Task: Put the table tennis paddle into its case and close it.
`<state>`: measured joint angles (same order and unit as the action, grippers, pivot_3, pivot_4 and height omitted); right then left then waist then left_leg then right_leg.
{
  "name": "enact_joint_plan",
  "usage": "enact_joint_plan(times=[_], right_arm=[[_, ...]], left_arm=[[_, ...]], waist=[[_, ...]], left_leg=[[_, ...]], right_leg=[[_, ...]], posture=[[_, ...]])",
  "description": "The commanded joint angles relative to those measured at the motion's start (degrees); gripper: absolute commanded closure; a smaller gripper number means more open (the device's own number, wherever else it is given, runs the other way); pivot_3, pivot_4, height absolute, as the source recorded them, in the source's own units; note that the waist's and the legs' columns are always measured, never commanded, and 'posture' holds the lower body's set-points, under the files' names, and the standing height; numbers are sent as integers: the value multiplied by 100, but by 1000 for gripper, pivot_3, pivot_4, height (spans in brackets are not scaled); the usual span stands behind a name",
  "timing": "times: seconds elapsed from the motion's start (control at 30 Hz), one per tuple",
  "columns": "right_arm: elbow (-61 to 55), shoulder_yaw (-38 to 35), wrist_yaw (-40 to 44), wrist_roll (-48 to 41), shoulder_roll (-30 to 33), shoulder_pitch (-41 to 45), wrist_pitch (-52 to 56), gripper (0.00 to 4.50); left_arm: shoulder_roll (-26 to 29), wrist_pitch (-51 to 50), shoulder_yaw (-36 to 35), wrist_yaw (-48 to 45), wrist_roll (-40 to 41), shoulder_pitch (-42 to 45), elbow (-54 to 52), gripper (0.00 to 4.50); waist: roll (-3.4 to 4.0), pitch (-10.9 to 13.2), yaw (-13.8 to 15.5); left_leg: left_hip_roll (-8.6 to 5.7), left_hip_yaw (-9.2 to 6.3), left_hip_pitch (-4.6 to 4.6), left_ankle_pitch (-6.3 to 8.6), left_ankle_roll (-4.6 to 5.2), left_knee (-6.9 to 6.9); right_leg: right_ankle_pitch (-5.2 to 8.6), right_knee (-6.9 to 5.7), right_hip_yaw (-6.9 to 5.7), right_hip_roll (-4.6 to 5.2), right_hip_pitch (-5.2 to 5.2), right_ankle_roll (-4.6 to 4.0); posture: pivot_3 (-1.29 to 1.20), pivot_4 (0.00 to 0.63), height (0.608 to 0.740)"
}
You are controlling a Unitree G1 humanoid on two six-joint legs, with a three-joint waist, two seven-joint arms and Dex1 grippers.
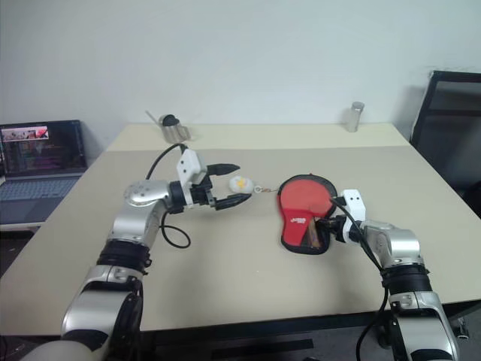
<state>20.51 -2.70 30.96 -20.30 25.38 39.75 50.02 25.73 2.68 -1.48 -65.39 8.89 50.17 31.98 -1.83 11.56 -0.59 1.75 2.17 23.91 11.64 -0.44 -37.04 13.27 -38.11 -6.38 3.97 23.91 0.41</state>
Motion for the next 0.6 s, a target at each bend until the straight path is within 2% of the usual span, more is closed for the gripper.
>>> enact_joint_plan(times=[0.03,0.1,0.27,0.4,0.6], right_arm=[[159,150,11,96,-169,36,45,4027],[199,144,6,125,-259,69,31,4477],[156,280,121,152,-589,192,-4,4477],[-8,449,246,99,-895,321,91,4477],[-555,695,431,-30,-1118,262,461,4477]], left_arm=[[209,-94,-68,19,145,-80,-363,0],[347,-222,-126,-40,225,-228,-504,0],[951,-968,-394,-499,816,-944,-1226,0],[1497,-1436,-513,-800,1137,-1633,-1802,0],[1729,-2021,-623,-758,1556,-2285,-2678,0]], waist=[[-1,-1,-7],[-3,-2,-43],[-5,-3,-159],[-5,-4,-216],[-5,-4,-245]], left_leg=[[3,2,-3,0,0,0],[5,10,-8,0,0,0],[23,31,-14,0,-1,6],[95,72,-21,10,-17,8],[111,87,-40,22,-35,17]], right_leg=[[-2,0,4,-1,-1,-3],[-5,1,31,-6,-1,-9],[-9,-1,64,-18,9,-15],[-16,7,99,-74,25,-27],[-9,5,112,-95,29,-39]], posture=[[0,150,740],[0,150,740],[0,150,740],[0,150,740],[0,150,740]])
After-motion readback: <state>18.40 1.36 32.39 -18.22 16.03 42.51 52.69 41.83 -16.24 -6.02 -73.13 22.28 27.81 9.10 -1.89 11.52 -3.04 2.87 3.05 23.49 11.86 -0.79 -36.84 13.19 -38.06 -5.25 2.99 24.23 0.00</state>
